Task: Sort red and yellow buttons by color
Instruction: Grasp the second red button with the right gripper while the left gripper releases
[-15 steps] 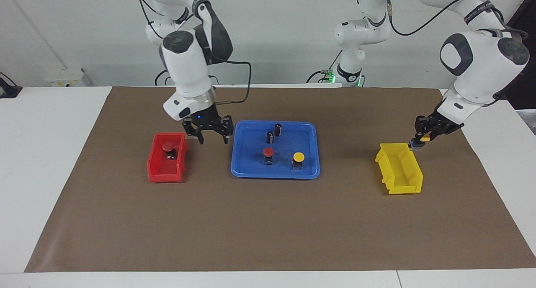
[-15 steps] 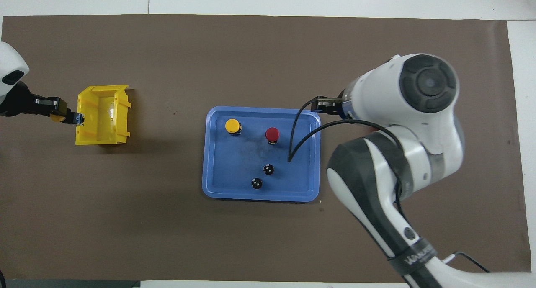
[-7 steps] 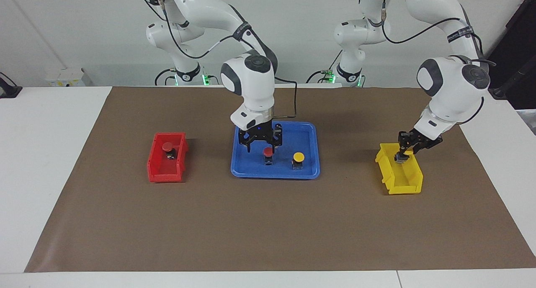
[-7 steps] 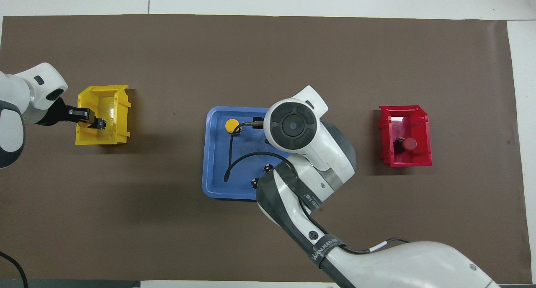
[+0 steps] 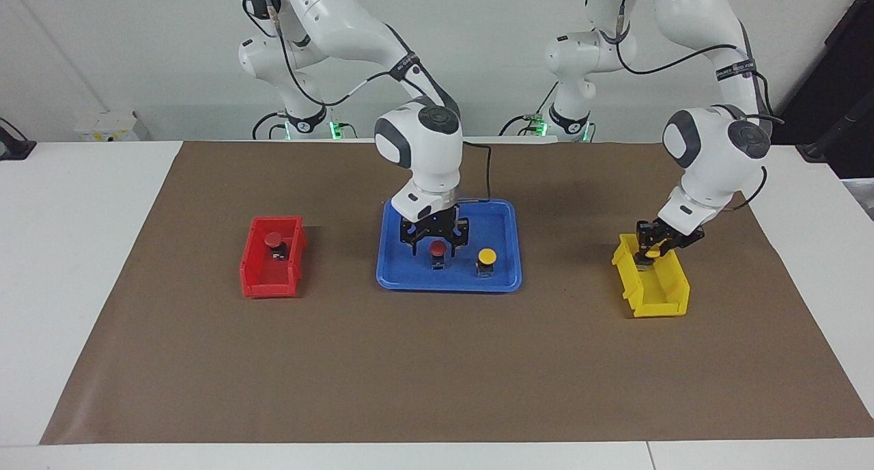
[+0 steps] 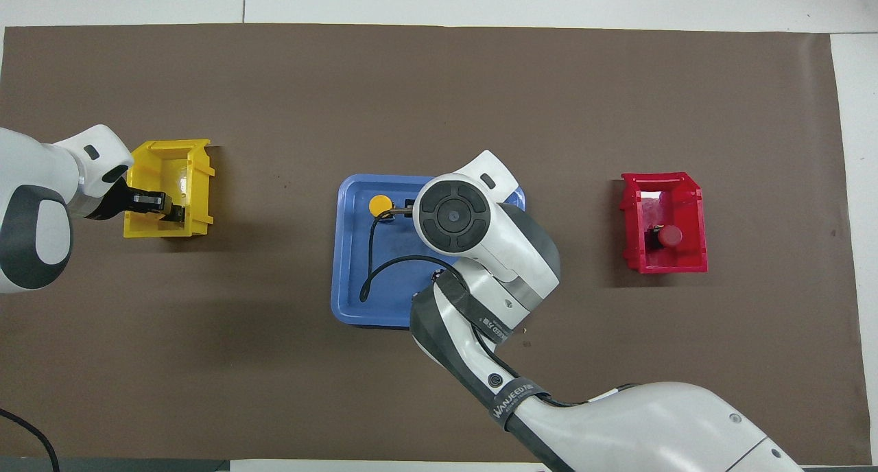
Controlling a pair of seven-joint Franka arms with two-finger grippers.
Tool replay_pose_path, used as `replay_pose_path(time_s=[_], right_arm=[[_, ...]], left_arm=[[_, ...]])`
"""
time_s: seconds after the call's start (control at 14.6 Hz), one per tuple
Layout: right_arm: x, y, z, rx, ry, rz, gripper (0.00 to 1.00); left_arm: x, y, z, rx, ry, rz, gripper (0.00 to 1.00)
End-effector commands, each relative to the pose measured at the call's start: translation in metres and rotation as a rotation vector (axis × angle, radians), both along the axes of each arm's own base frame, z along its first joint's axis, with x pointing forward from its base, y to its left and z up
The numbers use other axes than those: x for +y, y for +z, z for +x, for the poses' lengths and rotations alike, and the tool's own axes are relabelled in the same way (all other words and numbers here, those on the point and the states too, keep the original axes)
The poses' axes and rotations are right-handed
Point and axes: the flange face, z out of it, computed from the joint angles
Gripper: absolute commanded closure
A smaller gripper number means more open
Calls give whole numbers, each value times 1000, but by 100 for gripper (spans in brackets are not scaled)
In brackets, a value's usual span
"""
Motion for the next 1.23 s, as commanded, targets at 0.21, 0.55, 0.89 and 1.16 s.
replay_pose_path(time_s=[0.21,0.55,0.89,1.16], right_arm=[[0,-9,-7,18,-14,-1,13],[1,-8,-8,27,-24,18,22],[1,-8,-7,28,-24,21,43],[1,-4,-5,35,-41,45,74]], left_arm=[[-3,3,3,-18,-18,11,35],[-3,64,21,28,-23,10,27],[-10,195,7,9,-31,10,0],[-18,247,-4,37,-54,12,0]])
